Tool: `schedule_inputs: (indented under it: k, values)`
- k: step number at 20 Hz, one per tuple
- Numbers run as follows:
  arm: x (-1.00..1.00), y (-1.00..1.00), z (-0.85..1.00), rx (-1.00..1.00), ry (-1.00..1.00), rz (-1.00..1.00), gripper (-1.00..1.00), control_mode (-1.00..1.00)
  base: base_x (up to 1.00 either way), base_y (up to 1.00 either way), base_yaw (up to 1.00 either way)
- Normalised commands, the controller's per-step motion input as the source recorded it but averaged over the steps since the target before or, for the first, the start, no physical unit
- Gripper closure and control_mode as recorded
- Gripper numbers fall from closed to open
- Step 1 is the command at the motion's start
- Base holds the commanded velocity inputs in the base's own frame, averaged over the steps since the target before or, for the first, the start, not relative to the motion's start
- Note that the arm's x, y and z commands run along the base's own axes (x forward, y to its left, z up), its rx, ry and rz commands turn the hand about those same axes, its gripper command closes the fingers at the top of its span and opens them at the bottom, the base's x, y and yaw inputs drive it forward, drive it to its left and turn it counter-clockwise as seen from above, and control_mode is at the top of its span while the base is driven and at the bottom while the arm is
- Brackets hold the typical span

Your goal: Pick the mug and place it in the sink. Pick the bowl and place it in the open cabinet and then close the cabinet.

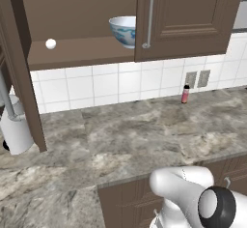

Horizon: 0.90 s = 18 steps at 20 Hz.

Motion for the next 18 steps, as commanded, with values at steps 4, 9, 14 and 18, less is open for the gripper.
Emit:
schedule_inputs:
  k: [4, 9, 14, 18]
  values:
    - [-0.71, 0.08, -0.04, 0.0, -0.04, 0.08, -1.0, -1.0, 0.0, 0.0, 0.0]
    - [-0.64, 0.5, -0.38, -0.09, -0.13, 0.15, -1.0, -1.0, 0.0, 0.0, 0.0]
    - [0.04, 0.97, -0.97, -0.27, -0.34, 0.21, -1.0, -1.0, 0.0, 0.0, 0.0]
    - [0.39, 1.0, -1.0, -0.28, -0.4, 0.21, -1.0, -1.0, 0.0, 0.0, 0.0]
